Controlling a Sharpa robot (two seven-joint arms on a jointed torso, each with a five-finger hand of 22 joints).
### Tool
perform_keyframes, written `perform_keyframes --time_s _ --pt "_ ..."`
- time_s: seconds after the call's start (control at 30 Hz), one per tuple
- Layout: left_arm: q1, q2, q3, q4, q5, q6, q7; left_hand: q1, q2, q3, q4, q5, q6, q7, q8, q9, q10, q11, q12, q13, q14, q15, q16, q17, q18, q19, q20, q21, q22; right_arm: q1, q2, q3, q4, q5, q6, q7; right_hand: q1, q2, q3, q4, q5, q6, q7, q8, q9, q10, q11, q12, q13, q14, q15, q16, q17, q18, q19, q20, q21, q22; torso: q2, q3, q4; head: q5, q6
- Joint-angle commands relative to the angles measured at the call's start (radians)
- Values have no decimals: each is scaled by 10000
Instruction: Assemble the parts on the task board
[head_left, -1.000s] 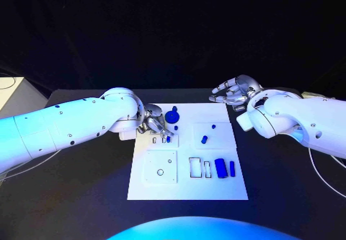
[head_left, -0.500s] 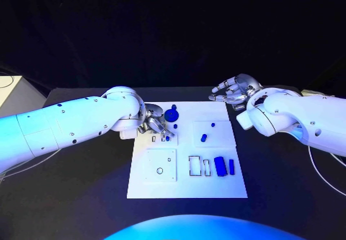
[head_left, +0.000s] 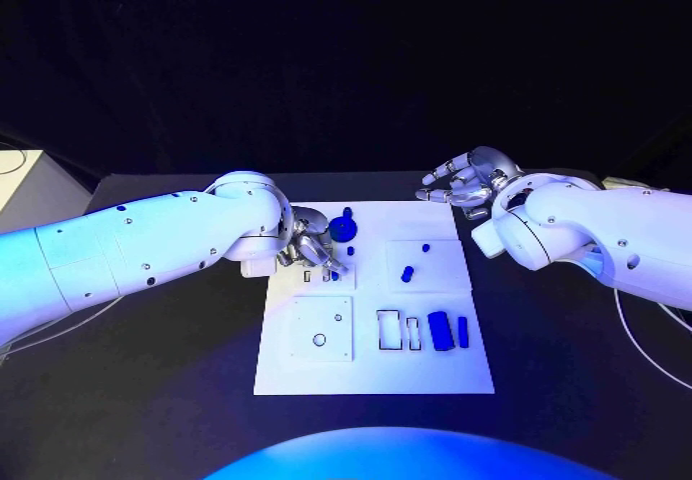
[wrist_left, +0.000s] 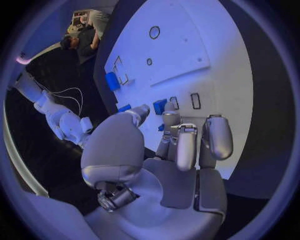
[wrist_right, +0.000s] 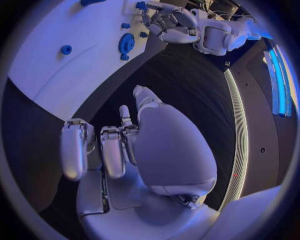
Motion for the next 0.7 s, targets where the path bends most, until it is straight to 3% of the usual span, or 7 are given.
perform_keyframes --time_s 0.03,0.53,0.67,0.7 --pt "12 35 0 -18 143 230 5 257 110 110 -85 -21 -25 -43 45 64 -34 -62 4 -8 597 -82 53 1497 -55 36 -46 46 16 4 15 1 -10 -31 226 -24 -61 -68 88 13 63 -79 5 36 -11 -60 -27 -17 1454 813 -49 -54 1743 210 125 -10 -68 1170 8 7 1 -9 -19" --pt "9 167 -27 -138 289 289 23 383 237 223 -116 -22 -7 -56 42 126 -66 -74 -36 -84 610 -88 70 1531 -59 46 -54 56 42 3 102 -2 -25 -31 342 -105 -75 -60 100 15 63 -82 6 42 -10 -64 -26 -21 1449 806 -48 -66 1719 214 117 -9 -87 1158 15 5 -5 -29 -64" --pt "9 169 -30 -149 394 268 31 502 332 330 -173 -20 3 -76 31 163 -62 -91 -45 -100 614 -101 75 1542 -60 46 -62 59 49 2 112 -3 -24 -32 395 -129 -81 -56 105 15 63 -83 6 45 -9 -62 -25 -19 1451 802 -47 -73 1703 220 106 -8 -113 1141 1 2 3 -45 -88" --pt "9 164 -31 -148 416 262 33 765 473 606 -349 -22 -20 -105 -4 203 -84 -121 -80 -146 614 -129 75 1545 -60 44 -79 62 57 2 113 -4 -25 -33 405 -137 -81 -56 105 15 63 -83 6 45 -9 -62 -25 -19 1451 802 -47 -73 1703 220 106 -8 -113 1141 1 1 1 -43 -90"
